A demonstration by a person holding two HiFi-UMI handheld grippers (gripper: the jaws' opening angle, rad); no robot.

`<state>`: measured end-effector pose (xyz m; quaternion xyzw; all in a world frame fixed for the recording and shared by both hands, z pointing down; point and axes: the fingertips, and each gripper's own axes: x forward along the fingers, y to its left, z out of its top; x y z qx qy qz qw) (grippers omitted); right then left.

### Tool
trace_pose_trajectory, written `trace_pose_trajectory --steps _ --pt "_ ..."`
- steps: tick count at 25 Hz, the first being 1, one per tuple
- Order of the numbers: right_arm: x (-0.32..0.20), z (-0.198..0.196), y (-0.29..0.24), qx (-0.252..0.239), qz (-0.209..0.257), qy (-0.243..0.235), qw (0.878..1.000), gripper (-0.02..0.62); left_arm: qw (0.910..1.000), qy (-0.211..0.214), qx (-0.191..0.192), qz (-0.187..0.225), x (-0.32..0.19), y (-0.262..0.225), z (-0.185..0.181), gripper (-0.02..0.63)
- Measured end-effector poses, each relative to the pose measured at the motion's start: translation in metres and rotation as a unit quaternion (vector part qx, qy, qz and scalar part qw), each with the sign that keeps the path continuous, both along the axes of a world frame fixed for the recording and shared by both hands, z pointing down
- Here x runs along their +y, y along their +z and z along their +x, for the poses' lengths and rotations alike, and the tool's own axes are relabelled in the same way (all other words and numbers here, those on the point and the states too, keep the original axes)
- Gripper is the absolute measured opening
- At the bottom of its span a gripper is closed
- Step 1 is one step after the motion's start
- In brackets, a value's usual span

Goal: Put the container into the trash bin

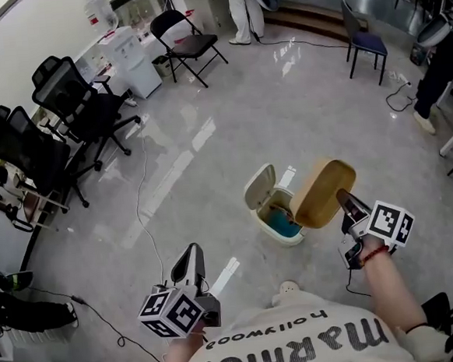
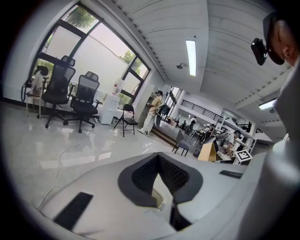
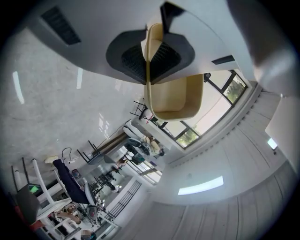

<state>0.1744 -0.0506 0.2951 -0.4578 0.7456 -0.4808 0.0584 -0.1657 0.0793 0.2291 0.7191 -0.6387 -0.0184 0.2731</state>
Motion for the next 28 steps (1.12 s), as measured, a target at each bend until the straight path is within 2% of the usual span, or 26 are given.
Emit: trace_pose_trajectory --steps 6,12,16,20,28 --pt "-0.033 -0.006 0.002 -0.005 0.004 -0.026 1.0 0.014 0.9999 -0.011 0.004 0.004 -0.027 0.005 0.012 -0.003" --pt "-0.045 0.001 0.009 0.013 0.0 -0.026 1.0 0.015 1.0 0.007 -0.004 -0.003 -0.046 0.001 0.026 -0.003" --pt "-0.051 0.008 0.024 -0.006 -0.018 -0.006 1.0 0.015 0.9998 0.011 -0.013 -0.011 -0.057 0.007 0.022 -0.004" --pt "-0.055 0.01 0.034 -0.004 -0.029 0.02 0.999 0.014 0.9994 0.026 -0.007 -0.023 -0.079 0.019 0.012 -0.003" --pt "-0.076 0.026 0.033 0.006 -0.042 0.122 0.992 0.015 0.9912 0.127 0.004 -0.037 -0.174 0.032 0.008 -0.003"
